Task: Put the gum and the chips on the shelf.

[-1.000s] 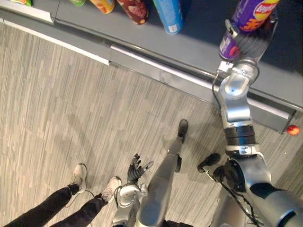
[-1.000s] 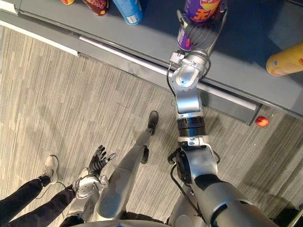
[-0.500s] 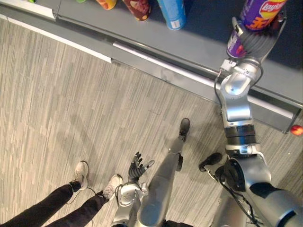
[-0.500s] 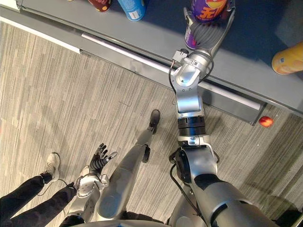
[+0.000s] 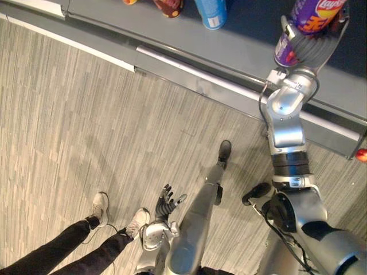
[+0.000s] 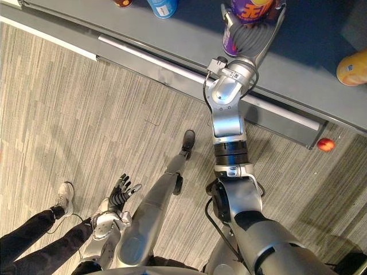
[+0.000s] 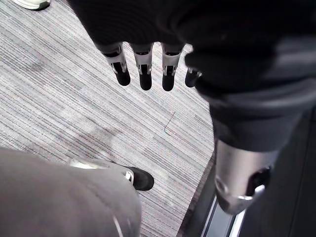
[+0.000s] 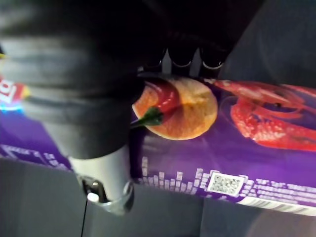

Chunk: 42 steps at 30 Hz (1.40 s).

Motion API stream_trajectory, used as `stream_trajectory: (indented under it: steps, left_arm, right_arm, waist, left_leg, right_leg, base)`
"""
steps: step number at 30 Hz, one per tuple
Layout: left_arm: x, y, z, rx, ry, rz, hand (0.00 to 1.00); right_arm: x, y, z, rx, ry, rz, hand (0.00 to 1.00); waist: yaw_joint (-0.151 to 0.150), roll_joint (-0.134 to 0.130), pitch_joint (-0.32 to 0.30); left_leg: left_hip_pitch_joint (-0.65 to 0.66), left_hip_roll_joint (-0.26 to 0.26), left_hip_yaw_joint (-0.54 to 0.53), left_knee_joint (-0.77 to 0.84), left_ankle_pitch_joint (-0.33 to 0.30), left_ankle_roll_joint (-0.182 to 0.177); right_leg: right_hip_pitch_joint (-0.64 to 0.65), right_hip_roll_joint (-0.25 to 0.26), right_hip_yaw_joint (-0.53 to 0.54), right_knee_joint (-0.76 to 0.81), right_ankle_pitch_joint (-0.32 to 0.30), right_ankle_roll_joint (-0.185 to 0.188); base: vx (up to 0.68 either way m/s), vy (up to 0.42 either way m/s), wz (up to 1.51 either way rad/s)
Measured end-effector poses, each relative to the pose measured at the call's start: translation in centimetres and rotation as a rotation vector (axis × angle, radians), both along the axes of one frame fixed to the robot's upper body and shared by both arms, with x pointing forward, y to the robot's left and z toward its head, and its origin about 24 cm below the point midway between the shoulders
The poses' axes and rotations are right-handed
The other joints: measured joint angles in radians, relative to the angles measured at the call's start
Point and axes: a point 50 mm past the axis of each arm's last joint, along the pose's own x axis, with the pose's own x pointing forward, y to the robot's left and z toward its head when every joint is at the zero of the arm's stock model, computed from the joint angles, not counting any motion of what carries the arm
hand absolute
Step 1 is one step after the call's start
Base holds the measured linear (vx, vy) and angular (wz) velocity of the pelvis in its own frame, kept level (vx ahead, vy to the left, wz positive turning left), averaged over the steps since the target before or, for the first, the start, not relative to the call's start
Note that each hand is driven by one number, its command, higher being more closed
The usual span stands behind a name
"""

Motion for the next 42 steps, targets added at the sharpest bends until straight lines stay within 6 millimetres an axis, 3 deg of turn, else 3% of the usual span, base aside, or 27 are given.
stream_trajectory:
  steps: [12, 19, 27, 31, 42]
  left_arm:
    - [-0.1, 0.6, 0.0, 0.017, 0.002, -0.008, 0.00]
    - [-0.1, 1.0, 0.0, 0.031, 0.004, -0.009, 0.00]
    - [-0.6, 1.0, -0.7, 0.033, 0.043, -0.011, 0.00]
    - [-1.0, 1.1, -1.2, 0.038, 0.070, -0.009, 0.00]
    - [-1.9, 1.2, -2.4, 0.046, 0.144, -0.010, 0.00]
  right_arm:
    - [0.0, 0.1, 0.1, -0.005, -0.007, 0.006, 0.00]
    - [0.0, 1.4, -0.2, -0.054, 0.002, 0.046, 0.00]
    - [0.3, 2.8, -3.7, -0.101, 0.116, 0.102, 0.00]
    - [0.6, 3.7, -5.3, -0.166, 0.176, 0.118, 0.00]
    - [0.7, 3.2, -7.5, -0.162, 0.244, 0.128, 0.00]
  waist:
    - [0.000, 0.000, 0.000]
    - [-0.001, 0.000, 0.000]
    - [-0.011, -0.001, 0.000]
    - [-0.031, -0.003, -0.007]
    - [-0.059, -0.018, -0.034]
  left_leg:
    - [0.000, 0.005, 0.009, 0.001, 0.000, 0.000]
    - [0.001, 0.016, 0.015, 0.001, 0.000, 0.000]
    - [0.068, 0.026, 0.037, -0.017, -0.001, -0.001]
    - [0.106, 0.028, 0.041, -0.044, 0.003, -0.001]
    - [0.210, 0.029, 0.058, -0.078, 0.016, -0.002]
  right_leg:
    - [0.000, 0.002, 0.001, -0.003, 0.000, 0.000]
    - [0.001, 0.015, 0.005, -0.016, 0.000, 0.000]
    - [0.058, 0.029, 0.016, -0.044, 0.000, 0.000]
    - [0.089, 0.032, 0.013, -0.058, 0.001, 0.000]
    - [0.172, 0.033, 0.019, -0.074, 0.001, 0.002]
  base:
    - [0.00, -0.037, -0.01]
    - [0.00, -0.046, -0.05]
    - [0.00, -0.047, -0.09]
    - [0.00, -0.046, -0.03]
    - [0.01, -0.068, -0.04]
